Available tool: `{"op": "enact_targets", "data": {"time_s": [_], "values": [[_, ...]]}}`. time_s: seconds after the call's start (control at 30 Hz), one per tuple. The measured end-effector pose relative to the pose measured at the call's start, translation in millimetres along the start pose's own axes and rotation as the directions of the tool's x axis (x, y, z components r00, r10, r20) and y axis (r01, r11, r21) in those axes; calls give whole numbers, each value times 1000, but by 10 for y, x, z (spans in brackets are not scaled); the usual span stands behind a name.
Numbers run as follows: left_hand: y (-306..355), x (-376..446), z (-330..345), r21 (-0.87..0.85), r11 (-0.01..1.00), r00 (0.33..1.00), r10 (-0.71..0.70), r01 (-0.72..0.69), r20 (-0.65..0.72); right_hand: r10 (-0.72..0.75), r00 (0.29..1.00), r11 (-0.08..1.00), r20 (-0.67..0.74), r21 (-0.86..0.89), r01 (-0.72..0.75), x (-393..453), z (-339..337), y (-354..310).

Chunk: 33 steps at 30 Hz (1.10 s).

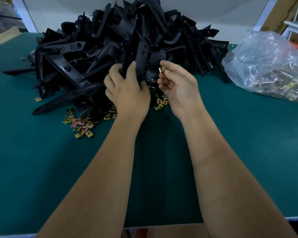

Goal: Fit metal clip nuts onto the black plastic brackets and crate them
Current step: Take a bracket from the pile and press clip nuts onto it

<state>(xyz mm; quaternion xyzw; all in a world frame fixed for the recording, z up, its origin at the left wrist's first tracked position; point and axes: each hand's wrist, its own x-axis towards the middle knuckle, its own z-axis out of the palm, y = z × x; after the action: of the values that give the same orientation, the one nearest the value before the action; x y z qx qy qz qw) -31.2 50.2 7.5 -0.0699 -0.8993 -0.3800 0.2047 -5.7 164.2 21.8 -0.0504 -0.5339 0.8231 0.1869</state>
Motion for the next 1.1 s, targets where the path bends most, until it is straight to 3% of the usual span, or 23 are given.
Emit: {"op": "enact_targets", "data": {"time_s": [0.07,0.13,0.2,0.3,0.5,0.57,0.63,0.7,0.77,0.83,0.9,0.97,1.03,1.1], "values": [[30,4,-33,-191,978,992,63,-83,-112,-5,1000,999,8,-49,6,-10,13,2],[31,19,-36,-437,897,997,68,-70,-21,-25,999,992,28,-122,29,-20,24,11],[20,32,-35,-557,830,991,59,19,122,-55,997,978,61,-200,66,-29,33,29],[12,40,-36,-577,813,984,35,75,176,-87,993,960,85,-259,106,-35,44,53],[-28,62,-51,-559,826,997,-50,70,52,-103,995,966,-16,-239,96,-23,34,27],[-59,72,-58,-486,871,997,-77,72,9,-119,988,964,-97,-249,92,0,-6,12],[-96,69,-22,-218,976,999,-5,14,41,-150,977,940,-150,-328,94,16,-41,15],[-107,39,18,73,997,990,24,-35,142,-165,969,925,-183,-369,88,21,-57,28],[-87,16,26,178,984,981,-17,-17,191,-151,967,933,-204,-353,71,23,-59,32],[-85,25,13,178,984,988,-17,-11,155,-126,971,946,-201,-319,57,26,-52,28],[-91,17,-6,56,997,998,45,-48,53,-103,977,958,-185,-282,48,31,-43,22],[-68,4,-28,-209,978,999,22,-30,-38,-72,983,975,-168,-221,34,27,-27,18],[-49,22,-31,-442,895,994,-93,57,-59,-48,986,987,-157,-156,24,21,-24,8],[-54,73,-17,-621,759,971,-238,195,14,-35,987,993,-154,-117,17,14,-33,-5]]}}
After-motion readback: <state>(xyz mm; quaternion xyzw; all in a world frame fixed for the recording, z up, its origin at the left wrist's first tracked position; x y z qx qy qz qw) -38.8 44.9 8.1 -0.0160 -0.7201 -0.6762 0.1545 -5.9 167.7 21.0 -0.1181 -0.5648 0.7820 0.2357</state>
